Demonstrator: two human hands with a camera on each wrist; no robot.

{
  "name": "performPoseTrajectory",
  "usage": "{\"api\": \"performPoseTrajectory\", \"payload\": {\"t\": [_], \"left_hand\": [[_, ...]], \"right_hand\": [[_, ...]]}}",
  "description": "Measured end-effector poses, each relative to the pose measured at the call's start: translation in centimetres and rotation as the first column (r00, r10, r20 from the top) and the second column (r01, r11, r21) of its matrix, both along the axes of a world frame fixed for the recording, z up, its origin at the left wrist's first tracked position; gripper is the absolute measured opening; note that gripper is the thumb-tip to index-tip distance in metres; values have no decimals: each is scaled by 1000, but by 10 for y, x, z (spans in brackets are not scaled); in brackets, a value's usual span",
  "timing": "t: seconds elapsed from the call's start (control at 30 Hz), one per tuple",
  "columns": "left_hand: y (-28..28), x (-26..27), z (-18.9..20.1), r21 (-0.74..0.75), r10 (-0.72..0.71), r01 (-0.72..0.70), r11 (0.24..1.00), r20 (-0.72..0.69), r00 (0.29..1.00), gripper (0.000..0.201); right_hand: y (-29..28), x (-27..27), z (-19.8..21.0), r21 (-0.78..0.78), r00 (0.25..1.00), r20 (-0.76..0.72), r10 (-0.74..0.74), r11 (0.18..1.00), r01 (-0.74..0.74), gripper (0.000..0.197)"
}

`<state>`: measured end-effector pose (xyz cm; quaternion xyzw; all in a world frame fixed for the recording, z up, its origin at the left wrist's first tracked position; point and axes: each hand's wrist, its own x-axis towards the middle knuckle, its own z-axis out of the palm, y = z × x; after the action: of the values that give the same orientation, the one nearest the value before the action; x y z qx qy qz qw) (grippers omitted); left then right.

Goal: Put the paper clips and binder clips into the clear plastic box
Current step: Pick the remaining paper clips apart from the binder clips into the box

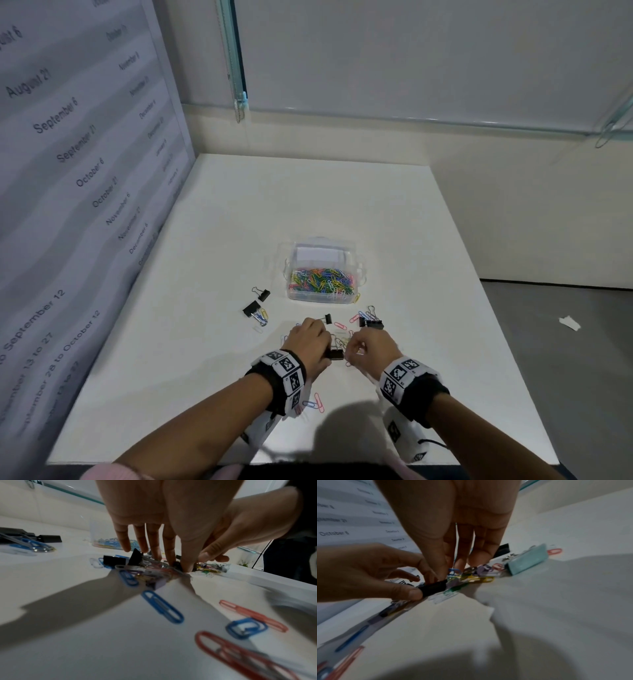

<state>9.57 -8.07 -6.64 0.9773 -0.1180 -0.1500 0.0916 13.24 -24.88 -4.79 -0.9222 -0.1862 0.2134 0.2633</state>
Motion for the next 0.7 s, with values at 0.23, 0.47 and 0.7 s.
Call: {"api": "performPoseTrajectory", "payload": {"t": [0.23,0.47,0.7], "left_hand": [[1,2,10,-237,216,-214,948,-19,976,29],[29,3,7,-382,408,-397,834,-58,911,35],[74,-4,9,-166,540,-536,828,-26,842,35]], "right_hand": [[-4,11,-1,16,993,64,-104,995,103,15],[19,25,-2,-101,992,119,42,994,-30,32],[39,21,1,-285,974,-30,223,932,-222,75]]}}
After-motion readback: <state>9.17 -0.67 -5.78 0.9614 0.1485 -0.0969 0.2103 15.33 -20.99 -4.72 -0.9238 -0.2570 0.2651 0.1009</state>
